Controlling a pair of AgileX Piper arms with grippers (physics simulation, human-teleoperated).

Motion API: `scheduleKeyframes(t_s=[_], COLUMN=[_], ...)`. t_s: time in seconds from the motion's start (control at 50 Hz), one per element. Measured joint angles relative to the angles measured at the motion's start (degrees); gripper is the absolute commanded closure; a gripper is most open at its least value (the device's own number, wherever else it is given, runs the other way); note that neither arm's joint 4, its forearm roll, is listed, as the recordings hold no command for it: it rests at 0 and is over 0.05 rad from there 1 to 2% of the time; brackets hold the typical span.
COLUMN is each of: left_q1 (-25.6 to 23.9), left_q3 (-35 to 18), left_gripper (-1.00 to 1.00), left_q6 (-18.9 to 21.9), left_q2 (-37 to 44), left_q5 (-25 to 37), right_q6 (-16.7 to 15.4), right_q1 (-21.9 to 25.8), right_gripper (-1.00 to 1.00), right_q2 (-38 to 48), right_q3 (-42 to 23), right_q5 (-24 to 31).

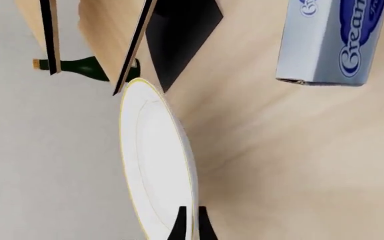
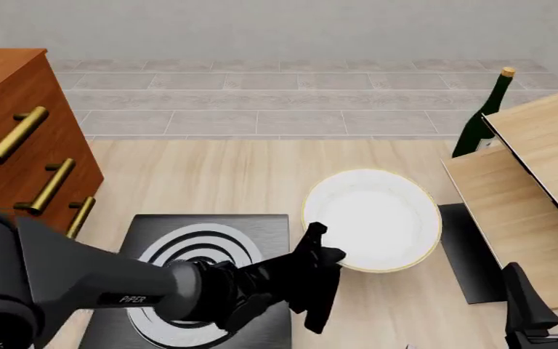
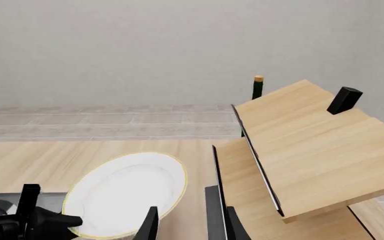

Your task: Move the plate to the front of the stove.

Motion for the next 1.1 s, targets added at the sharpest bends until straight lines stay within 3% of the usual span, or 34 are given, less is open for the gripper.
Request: scheduleKeyframes(t_s=[1.1], left_q1=[10.42], left_q3=[1.65], left_gripper=[1.0], left_q6=[5.51], left_q2=[-13.49], left_q5=[7.57], right_q6=[0.0], right_q1=[0.0], right_gripper=[-1.0], right_q2=[0.0], right_q3=[0.0], right_q5=[0.0])
